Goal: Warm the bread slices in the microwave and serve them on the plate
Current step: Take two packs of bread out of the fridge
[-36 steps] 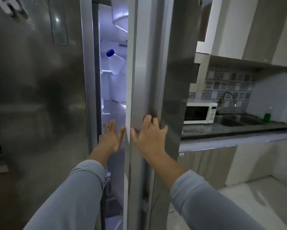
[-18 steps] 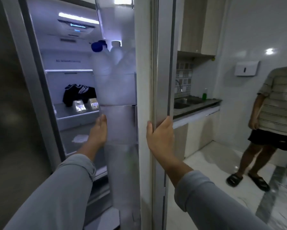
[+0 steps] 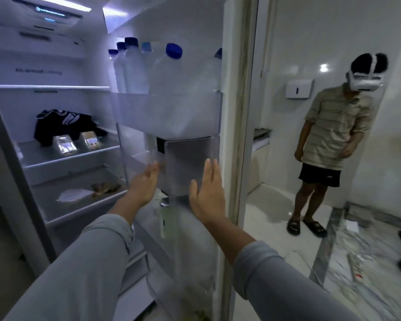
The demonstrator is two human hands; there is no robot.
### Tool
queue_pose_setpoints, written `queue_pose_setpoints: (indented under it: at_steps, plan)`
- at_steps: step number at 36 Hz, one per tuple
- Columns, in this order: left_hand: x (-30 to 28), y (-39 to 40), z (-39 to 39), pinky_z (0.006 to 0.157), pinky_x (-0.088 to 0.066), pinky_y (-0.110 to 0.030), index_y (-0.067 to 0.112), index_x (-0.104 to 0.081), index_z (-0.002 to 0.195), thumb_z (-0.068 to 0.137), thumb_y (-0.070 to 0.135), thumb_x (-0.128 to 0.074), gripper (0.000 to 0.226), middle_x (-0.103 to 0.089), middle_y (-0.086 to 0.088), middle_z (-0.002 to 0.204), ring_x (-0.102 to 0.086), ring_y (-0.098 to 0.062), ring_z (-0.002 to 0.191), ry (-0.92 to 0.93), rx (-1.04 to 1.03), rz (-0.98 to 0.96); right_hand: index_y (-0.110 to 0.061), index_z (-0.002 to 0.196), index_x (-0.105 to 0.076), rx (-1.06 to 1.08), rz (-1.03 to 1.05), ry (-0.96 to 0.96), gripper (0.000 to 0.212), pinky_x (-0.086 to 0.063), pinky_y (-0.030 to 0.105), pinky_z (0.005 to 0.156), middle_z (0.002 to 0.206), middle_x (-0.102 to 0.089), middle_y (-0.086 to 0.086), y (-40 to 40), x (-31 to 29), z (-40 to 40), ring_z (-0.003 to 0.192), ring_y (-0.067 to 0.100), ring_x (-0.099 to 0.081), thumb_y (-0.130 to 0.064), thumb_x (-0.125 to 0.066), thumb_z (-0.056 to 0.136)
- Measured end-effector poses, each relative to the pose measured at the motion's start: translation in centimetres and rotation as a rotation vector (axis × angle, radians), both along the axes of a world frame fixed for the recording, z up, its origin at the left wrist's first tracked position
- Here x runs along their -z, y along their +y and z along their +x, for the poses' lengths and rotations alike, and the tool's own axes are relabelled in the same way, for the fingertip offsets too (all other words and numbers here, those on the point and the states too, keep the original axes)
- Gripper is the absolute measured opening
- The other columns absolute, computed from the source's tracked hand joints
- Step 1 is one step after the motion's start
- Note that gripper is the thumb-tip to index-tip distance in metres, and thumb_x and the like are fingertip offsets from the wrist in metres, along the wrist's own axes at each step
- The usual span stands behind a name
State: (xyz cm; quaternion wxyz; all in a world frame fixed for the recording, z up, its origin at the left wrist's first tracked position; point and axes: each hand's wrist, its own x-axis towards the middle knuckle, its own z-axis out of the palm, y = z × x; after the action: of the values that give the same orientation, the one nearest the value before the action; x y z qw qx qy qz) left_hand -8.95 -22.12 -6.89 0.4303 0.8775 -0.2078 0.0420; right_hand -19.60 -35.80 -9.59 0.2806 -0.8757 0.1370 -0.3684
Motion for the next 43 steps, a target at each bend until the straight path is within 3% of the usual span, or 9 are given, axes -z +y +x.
queue_pose_setpoints:
  at_steps: [2, 7, 15, 22, 26, 30, 34, 39, 43]
  plan:
    - [0.0, -1.0, 0.1, 0.119, -0.020, -0.039, 0.019, -0.042, 0.143, 0.084, 0.072, -0.008, 0.086, -0.033, -0.010, 0.153, -0.028, -0.027, 0.143, -0.028, 0.034, 0.084, -0.017, 0.153, -0.001, 0.011, 0.054, -0.005, 0.067, -0.012, 0.034, 0.120, 0.160, 0.003, 0.004, -1.0, -0.1, 0.4, 0.148, 0.018, -0.002, -0.034, -0.036, 0.099]
    - [-0.7, -4.0, -0.2, 0.117, -0.017, -0.033, 0.012, -0.030, 0.147, 0.103, 0.040, -0.018, 0.054, -0.026, -0.011, 0.156, -0.021, -0.025, 0.145, -0.113, 0.075, 0.251, -0.019, 0.152, 0.002, 0.033, 0.132, 0.009, 0.066, -0.012, 0.031, 0.117, 0.160, 0.004, 0.004, -3.8, -0.4, 0.5, 0.147, 0.019, -0.004, -0.038, -0.033, 0.100]
    - [0.2, -9.2, 1.0, 0.116, -0.025, -0.041, 0.015, -0.035, 0.145, 0.101, 0.047, -0.015, 0.058, -0.031, -0.011, 0.153, -0.026, -0.025, 0.143, -0.262, 0.142, 0.443, -0.018, 0.152, 0.005, 0.027, 0.230, 0.065, 0.065, -0.005, 0.027, 0.115, 0.161, 0.007, 0.003, -8.5, -0.3, 1.5, 0.148, 0.017, 0.003, -0.041, -0.029, 0.101]
    - [0.3, -13.6, 1.9, 0.112, -0.031, -0.048, 0.021, -0.040, 0.141, 0.100, 0.049, -0.017, 0.055, -0.042, -0.007, 0.145, -0.037, -0.023, 0.135, -0.321, 0.221, 0.454, -0.014, 0.152, 0.004, 0.032, 0.306, 0.080, 0.068, -0.007, 0.031, 0.116, 0.160, 0.005, 0.006, -11.2, -0.9, 2.6, 0.148, 0.018, 0.002, -0.044, -0.029, 0.101]
    - [0.4, -14.8, 2.9, 0.107, -0.037, -0.044, 0.021, -0.044, 0.136, 0.101, 0.046, -0.021, 0.048, -0.050, -0.004, 0.137, -0.047, -0.021, 0.125, -0.350, 0.237, 0.404, -0.019, 0.153, -0.005, 0.077, 0.139, -0.026, 0.063, -0.013, 0.035, 0.117, 0.161, -0.001, 0.003, -11.3, -1.1, 3.4, 0.147, 0.019, -0.006, -0.043, -0.031, 0.100]
    - [1.3, -13.3, 5.0, 0.101, -0.043, -0.044, 0.023, -0.047, 0.127, 0.098, 0.051, -0.024, 0.046, -0.054, -0.004, 0.127, -0.053, -0.021, 0.117, -0.357, 0.128, 0.332, -0.016, 0.152, -0.013, -0.062, -0.052, -0.101, 0.058, -0.014, 0.033, 0.120, 0.160, -0.009, 0.001, -9.8, -1.9, 5.3, 0.147, 0.014, -0.009, -0.035, -0.034, 0.101]
    - [2.2, -8.1, 8.1, 0.103, -0.041, -0.046, 0.024, -0.045, 0.132, 0.091, 0.064, -0.012, 0.066, -0.049, -0.003, 0.135, -0.048, -0.023, 0.125, -0.353, 0.002, 0.322, -0.017, 0.152, -0.014, -0.242, -0.098, -0.058, 0.057, -0.016, 0.033, 0.120, 0.160, -0.012, 0.000, -7.4, -2.0, 9.1, 0.146, 0.012, -0.011, -0.035, -0.033, 0.101]
    - [2.8, -0.1, 10.9, 0.114, -0.024, -0.048, 0.016, -0.038, 0.139, 0.100, 0.044, -0.028, 0.049, -0.036, -0.007, 0.150, -0.025, -0.023, 0.144, -0.301, -0.247, 0.363, -0.013, 0.151, -0.015, -0.425, -0.058, 0.021, 0.056, -0.021, 0.033, 0.118, 0.158, -0.015, 0.004, -3.0, -1.3, 14.1, 0.145, 0.016, -0.018, -0.033, -0.032, 0.102]
    - [2.7, 4.7, 12.6, 0.116, -0.023, -0.045, 0.015, -0.039, 0.139, 0.100, 0.043, -0.030, 0.049, -0.033, -0.006, 0.152, -0.021, -0.022, 0.146, -0.260, -0.382, 0.343, -0.010, 0.149, -0.022, -0.482, -0.051, 0.039, 0.053, -0.024, 0.029, 0.112, 0.155, -0.022, 0.007, -0.2, -1.0, 17.4, 0.141, 0.019, -0.026, -0.031, -0.034, 0.101]
